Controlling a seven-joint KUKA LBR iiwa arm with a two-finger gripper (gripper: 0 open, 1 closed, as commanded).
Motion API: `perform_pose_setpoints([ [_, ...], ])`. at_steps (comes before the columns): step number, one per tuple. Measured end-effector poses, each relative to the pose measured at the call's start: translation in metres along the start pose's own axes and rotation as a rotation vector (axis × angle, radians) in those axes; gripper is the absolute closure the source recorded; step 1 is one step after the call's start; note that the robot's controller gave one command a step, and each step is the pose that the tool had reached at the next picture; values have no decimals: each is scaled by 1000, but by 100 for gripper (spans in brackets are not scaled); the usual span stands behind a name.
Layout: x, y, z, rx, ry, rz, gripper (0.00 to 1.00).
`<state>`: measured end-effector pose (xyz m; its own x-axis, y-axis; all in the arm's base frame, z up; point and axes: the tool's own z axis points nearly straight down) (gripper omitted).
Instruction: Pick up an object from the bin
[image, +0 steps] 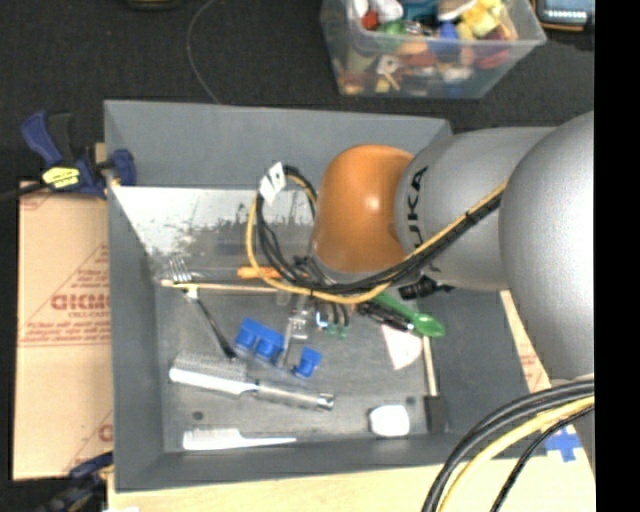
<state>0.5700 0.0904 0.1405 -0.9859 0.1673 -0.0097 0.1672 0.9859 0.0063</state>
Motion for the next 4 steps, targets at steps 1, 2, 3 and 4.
perform_pose_setpoints([
  [1, -1, -13, 66, 3, 2, 20, 0],
  [2, 3, -8, 68, -2, -5, 96, 0],
  [3, -2, -13, 66, 2, -1, 26, 100],
  [4, -2, -13, 65, 1, -1, 27, 100],
])
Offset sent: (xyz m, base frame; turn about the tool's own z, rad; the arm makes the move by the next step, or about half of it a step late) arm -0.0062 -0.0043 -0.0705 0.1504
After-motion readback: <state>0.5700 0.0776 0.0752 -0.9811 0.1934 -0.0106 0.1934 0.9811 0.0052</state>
